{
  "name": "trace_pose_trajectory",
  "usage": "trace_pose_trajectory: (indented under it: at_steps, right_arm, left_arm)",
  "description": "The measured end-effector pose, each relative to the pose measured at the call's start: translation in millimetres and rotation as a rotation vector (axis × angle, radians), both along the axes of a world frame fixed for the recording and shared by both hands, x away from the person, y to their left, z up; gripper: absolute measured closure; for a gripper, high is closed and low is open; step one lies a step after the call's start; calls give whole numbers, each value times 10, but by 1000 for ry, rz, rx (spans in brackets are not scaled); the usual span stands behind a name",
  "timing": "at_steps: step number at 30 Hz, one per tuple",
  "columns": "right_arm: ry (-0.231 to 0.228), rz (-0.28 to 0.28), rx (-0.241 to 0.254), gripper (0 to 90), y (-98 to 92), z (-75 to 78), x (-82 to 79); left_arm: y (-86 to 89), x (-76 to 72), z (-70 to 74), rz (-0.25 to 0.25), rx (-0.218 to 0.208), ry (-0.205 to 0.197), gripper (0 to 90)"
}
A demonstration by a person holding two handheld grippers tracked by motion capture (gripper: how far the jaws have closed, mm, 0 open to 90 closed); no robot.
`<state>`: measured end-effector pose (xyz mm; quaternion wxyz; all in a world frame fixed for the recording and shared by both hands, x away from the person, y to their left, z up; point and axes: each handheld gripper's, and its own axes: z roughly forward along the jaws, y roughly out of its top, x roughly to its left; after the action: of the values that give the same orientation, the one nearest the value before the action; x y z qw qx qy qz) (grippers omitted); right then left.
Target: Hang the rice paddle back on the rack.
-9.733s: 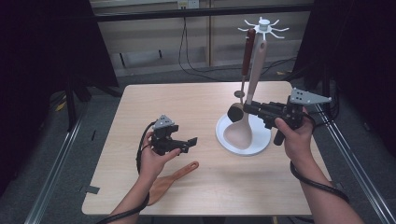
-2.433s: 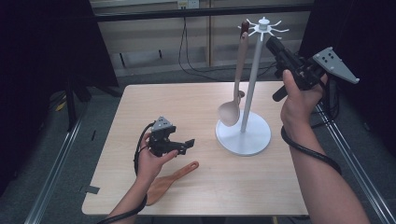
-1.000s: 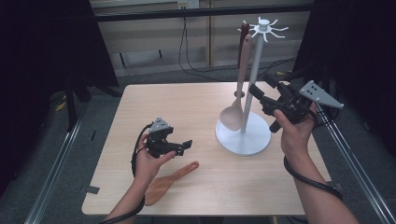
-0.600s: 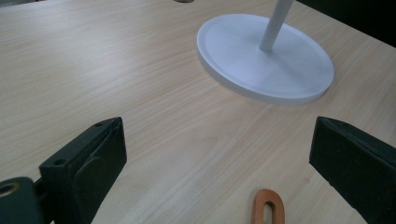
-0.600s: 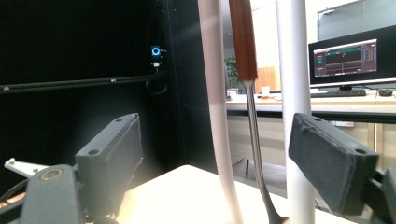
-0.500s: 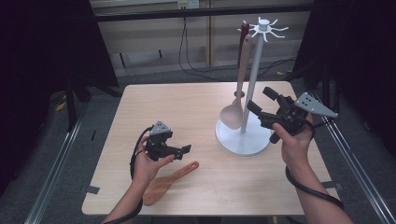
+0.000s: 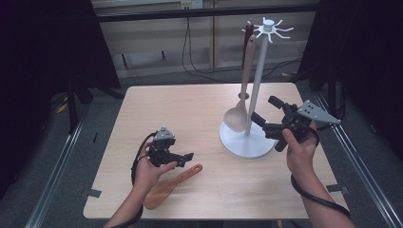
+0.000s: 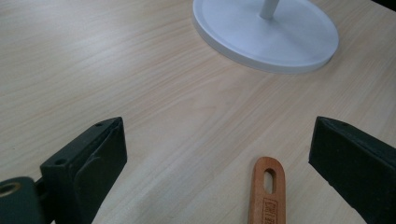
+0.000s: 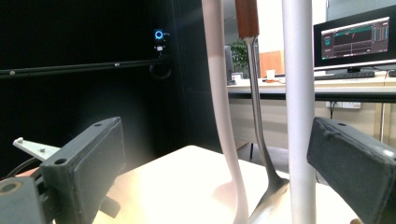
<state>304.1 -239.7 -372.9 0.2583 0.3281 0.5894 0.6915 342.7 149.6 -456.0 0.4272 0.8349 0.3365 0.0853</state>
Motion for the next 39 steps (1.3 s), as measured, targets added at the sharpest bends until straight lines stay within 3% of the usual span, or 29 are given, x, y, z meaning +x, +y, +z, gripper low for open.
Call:
trace_pose_trajectory:
  at_steps: [8, 13, 14, 21, 26, 28, 30, 32, 33, 35, 37, 38, 39]
  right_arm:
    - [11, 7, -40, 40, 9, -94, -46]
    - [33, 12, -52, 40, 10, -183, -58]
    - [36, 9, -55, 40, 7, -199, -62]
    - [47, 9, -72, 47, 9, -267, -78]
    - [55, 2, -79, 46, -8, -294, -92]
    - [55, 4, -77, 47, -13, -302, -92]
    - [60, 1, -78, 47, -12, -310, -98]
    - [64, 7, -85, 46, 4, -327, -100]
    - [66, 12, -87, 47, 17, -338, -99]
    - [72, 16, -110, 46, 32, -358, -98]
    - [75, 22, -110, 47, 40, -369, -97]
    - [75, 22, -111, 47, 40, -370, -97]
    - [75, 22, -110, 47, 40, -371, -96]
  left_arm:
    - [-29, -59, -86, -50, 75, 43, 52]
    - [-52, -79, -118, -70, 95, 56, 65]
    - [-64, -82, -131, -76, 82, 64, 67]
    - [-121, -97, -155, -127, 156, 79, 114]
    - [-159, -109, -168, -130, 180, 111, 147]
    - [-178, -115, -175, -133, 210, 116, 158]
    - [-174, -98, -172, -179, 259, 123, 165]
    - [-193, -105, -183, -188, 287, 138, 181]
    - [-220, -124, -202, -164, 269, 147, 187]
    - [-234, -117, -211, -191, 313, 150, 201]
    - [-277, -132, -250, -174, 328, 155, 210]
    - [-272, -120, -246, -194, 362, 156, 217]
    - [-283, -121, -260, -192, 368, 166, 222]
